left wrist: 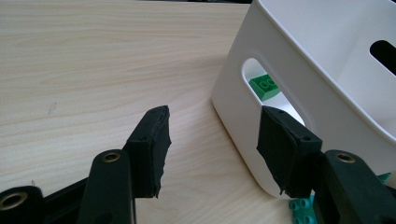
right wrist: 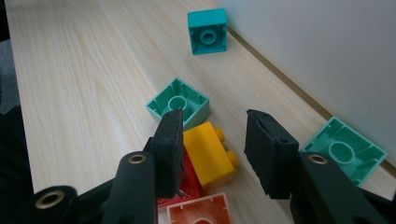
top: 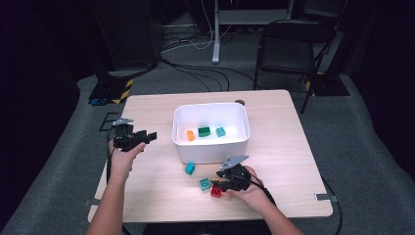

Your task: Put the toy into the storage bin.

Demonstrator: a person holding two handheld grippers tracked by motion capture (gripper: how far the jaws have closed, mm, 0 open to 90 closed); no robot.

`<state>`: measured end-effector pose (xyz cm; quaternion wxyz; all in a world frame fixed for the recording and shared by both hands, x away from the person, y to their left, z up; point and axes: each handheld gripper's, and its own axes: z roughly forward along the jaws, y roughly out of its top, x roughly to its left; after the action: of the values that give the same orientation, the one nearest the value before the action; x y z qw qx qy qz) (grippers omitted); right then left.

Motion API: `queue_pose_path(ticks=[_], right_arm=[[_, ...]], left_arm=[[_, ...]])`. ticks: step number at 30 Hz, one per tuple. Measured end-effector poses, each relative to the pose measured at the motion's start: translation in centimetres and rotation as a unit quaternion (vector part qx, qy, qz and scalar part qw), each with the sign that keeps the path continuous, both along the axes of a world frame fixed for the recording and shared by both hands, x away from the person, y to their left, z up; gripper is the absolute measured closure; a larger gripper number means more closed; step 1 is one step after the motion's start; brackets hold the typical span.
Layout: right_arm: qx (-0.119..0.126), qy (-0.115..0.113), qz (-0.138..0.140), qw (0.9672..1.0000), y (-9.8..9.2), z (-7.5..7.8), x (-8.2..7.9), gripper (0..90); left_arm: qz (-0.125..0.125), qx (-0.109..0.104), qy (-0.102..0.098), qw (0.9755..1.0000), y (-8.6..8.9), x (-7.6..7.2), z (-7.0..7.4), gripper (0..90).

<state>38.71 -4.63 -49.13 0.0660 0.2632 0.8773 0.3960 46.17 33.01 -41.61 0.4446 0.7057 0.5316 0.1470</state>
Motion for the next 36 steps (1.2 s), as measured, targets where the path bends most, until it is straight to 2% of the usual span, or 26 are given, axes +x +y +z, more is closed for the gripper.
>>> queue_pose_path(ticks=[5,15,18,26,29,36], right_arm=[[-0.021,-0.007,0.005,0.9997,0.4,-0.6,0.0,56.7],[-0.012,-0.004,-0.02,0.9997,0.1,-0.6,0.7,57.4],[-0.02,0.0,-0.023,0.9995,0.3,-0.9,0.8,57.8],[-0.053,-0.001,-0.01,0.9986,1.0,-1.7,0.9,62.9],[-0.053,0.007,-0.009,0.9985,1.0,-1.8,0.9,66.4],[-0.046,0.004,-0.013,0.9988,0.8,-1.2,0.7,66.8]], left_arm=[[-0.002,0.002,0.0,1.0,-0.1,0.0,0.0,43.4],[-0.002,0.003,0.001,1.0,-0.1,0.0,0.0,43.4],[-0.001,0.003,0.001,1.0,-0.1,0.0,0.0,43.4],[-0.001,0.001,0.0,1.0,-0.1,0.0,0.0,43.4],[-0.001,0.0,0.0,1.0,0.0,0.0,0.0,43.4],[0.0,0.0,0.0,1.0,0.0,0.0,0.0,43.4]])
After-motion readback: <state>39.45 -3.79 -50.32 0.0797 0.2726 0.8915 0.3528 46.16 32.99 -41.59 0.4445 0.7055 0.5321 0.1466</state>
